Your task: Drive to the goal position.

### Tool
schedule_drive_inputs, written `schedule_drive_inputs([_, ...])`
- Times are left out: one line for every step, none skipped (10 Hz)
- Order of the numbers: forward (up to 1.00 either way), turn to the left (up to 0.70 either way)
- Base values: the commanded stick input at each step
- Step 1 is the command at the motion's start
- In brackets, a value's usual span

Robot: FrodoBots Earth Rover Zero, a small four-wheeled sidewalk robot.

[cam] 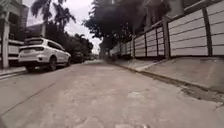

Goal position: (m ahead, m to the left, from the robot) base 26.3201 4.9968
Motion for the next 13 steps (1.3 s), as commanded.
schedule_drive_inputs([0.7, 0.0])
schedule_drive_inputs([0.7, 0.0])
schedule_drive_inputs([0.7, 0.0])
schedule_drive_inputs([0.7, 0.0])
schedule_drive_inputs([0.7, 0.0])
schedule_drive_inputs([0.7, 0.0])
schedule_drive_inputs([0.7, 0.0])
schedule_drive_inputs([0.7, 0.0])
schedule_drive_inputs([0.7, 0.0])
schedule_drive_inputs([0.7, 0.0])
schedule_drive_inputs([0.7, 0.0])
schedule_drive_inputs([0.7, 0.0])
schedule_drive_inputs([0.7, 0.0])
